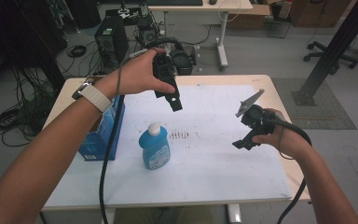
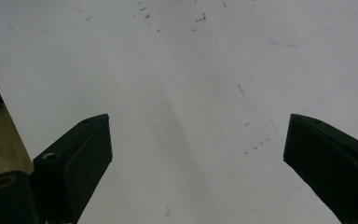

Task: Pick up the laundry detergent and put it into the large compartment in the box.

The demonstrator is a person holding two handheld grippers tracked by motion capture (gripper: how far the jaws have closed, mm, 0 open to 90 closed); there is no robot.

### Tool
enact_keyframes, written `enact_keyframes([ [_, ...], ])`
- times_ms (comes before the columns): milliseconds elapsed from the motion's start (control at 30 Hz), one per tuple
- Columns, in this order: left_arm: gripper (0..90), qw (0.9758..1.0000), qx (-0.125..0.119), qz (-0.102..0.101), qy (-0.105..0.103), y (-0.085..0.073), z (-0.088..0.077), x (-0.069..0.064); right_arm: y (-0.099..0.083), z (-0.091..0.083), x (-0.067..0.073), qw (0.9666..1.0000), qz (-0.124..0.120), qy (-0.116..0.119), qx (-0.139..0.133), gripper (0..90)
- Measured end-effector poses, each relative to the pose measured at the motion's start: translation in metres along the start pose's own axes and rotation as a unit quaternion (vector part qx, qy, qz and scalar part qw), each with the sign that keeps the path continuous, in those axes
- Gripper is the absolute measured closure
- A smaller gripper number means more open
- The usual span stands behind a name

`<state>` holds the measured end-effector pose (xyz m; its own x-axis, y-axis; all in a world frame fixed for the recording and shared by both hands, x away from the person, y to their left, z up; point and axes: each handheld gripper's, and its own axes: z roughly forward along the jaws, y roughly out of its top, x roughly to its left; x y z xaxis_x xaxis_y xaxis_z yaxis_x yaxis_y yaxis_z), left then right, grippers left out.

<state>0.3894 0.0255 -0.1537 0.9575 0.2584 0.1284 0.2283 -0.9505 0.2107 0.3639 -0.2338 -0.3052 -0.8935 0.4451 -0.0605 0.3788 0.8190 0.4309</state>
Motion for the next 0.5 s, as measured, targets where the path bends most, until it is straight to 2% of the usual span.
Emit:
enact_keyframes([
  [300, 8.2, 1.0000, 0.000, 0.001, -0.001, -0.0002, -0.0012, -0.0009, 0.0026, -0.0006, 0.0001, 1.0000, -0.004, 0.000, -0.001, 8.0],
  [500, 5.2, 1.0000, -0.004, -0.006, 0.000, 0.0000, -0.0017, 0.0001, 0.0014, 0.0005, 0.0005, 1.0000, -0.003, 0.001, -0.001, 7.9],
])
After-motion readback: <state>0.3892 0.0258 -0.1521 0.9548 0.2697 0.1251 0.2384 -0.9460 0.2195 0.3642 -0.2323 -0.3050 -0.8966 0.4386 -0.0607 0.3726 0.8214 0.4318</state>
